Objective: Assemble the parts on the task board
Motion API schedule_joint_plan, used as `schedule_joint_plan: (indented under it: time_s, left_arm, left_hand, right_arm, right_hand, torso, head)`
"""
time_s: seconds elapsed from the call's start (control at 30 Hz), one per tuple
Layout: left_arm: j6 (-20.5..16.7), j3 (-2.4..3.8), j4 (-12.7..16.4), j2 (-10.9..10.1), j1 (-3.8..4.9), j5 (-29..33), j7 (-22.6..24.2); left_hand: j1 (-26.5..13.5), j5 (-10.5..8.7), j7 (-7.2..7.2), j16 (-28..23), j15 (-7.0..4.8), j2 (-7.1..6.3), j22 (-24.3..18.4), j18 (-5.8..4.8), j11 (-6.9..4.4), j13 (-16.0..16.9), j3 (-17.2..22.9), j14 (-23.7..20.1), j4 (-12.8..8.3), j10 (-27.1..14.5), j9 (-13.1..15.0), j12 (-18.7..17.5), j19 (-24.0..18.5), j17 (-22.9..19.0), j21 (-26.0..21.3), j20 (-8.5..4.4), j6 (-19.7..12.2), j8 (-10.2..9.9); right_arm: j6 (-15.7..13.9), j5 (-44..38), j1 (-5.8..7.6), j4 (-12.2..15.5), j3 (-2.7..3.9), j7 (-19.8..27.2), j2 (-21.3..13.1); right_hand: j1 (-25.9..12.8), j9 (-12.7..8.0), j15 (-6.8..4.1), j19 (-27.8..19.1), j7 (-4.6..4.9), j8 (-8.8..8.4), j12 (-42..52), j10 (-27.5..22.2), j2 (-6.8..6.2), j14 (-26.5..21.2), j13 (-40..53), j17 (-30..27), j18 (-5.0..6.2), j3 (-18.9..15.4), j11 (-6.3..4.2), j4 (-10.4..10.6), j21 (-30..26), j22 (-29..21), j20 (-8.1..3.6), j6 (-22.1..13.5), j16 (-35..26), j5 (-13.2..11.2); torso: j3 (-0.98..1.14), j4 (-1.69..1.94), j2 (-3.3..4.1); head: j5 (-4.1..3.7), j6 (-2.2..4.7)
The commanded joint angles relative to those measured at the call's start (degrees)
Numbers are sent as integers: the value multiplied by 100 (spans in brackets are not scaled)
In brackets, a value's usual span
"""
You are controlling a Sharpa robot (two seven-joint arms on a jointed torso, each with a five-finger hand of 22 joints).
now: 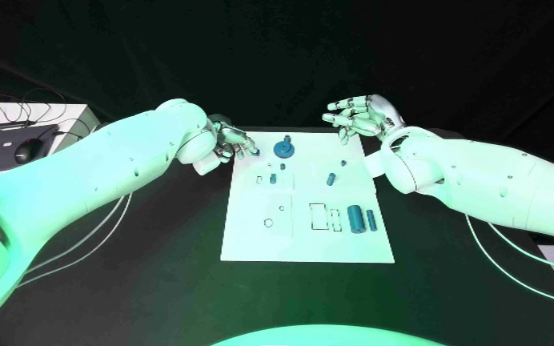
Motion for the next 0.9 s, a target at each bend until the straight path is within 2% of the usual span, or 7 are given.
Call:
schedule_joint_plan:
  time_s: [0.03,0.2,0.33,0.4,0.6,0.9]
  left_arm:
    - [-210,-40,243,-103,0,85,-146]
    - [-334,-130,630,-325,-17,-11,-189]
    - [-450,-158,833,-447,-55,-138,-198]
    - [-511,-172,935,-496,-85,-226,-199]
    - [-686,-215,1086,-511,-163,-469,-169]
    - [-888,-305,1128,-397,-259,-838,-120]
  left_hand:
    - [-40,-18,-194,76,-4,89,24,-69,-73,20,539,69,-594,142,1669,12,61,113,56,4,242,-18]
    - [-31,-45,-265,194,-14,190,87,-111,-103,52,308,100,-499,272,1622,-3,123,321,162,-9,409,-100]
    - [56,-61,-288,257,-20,258,138,-145,-113,143,39,121,-425,410,1523,-159,159,500,249,-24,599,-295]
    - [69,-78,-303,273,-21,291,144,-149,-119,190,-25,131,-400,448,1525,-195,164,551,263,-25,640,-324]
    - [50,-108,-318,303,-25,359,142,-160,-127,273,-72,150,-369,507,1545,-248,169,636,273,-31,706,-350]
    - [39,-130,-334,306,-31,411,126,-165,-131,335,-115,157,-358,535,1569,-267,166,669,262,-40,731,-359]
  right_arm:
    - [71,-7,-3,-3,4,36,-10]
    - [76,-7,-10,-7,4,33,-25]
    - [76,-7,-14,-7,4,32,-37]
    - [77,-7,-16,-7,4,31,-40]
    - [84,-7,-21,-12,4,31,-34]
    - [93,-7,-29,-20,4,31,-21]
  right_hand:
    - [-28,-2,3,-45,50,-35,-5,-15,37,-29,-7,8,111,-9,-36,-34,35,5,0,-2,29,25]
    - [-21,-2,2,-46,49,-34,-5,-13,38,-30,-7,7,111,-5,-36,-41,34,5,0,-1,28,28]
    - [-21,-2,2,-46,49,-34,-5,-13,38,-30,-7,7,111,-5,-36,-41,34,5,0,-1,28,28]
    - [-21,-2,2,-46,49,-34,-5,-13,38,-30,-7,7,111,-5,-36,-41,34,5,0,-1,28,28]
    - [-21,-2,2,-46,49,-34,-5,-13,38,-30,-7,7,111,-5,-36,-41,34,5,0,-1,28,28]
    - [-21,-2,2,-46,49,-34,-5,-13,38,-30,-7,7,111,-5,-36,-41,34,5,0,-1,28,28]
  torso:
    - [-14,31,-43]
    - [-25,49,-69]
    - [-26,57,-72]
    - [-29,67,-85]
    - [-38,75,-101]
    - [-32,65,-76]
  head:
    - [-11,-32]
    - [-24,-73]
    - [-25,-94]
    - [-23,-98]
    - [-16,-123]
    - [-10,-117]
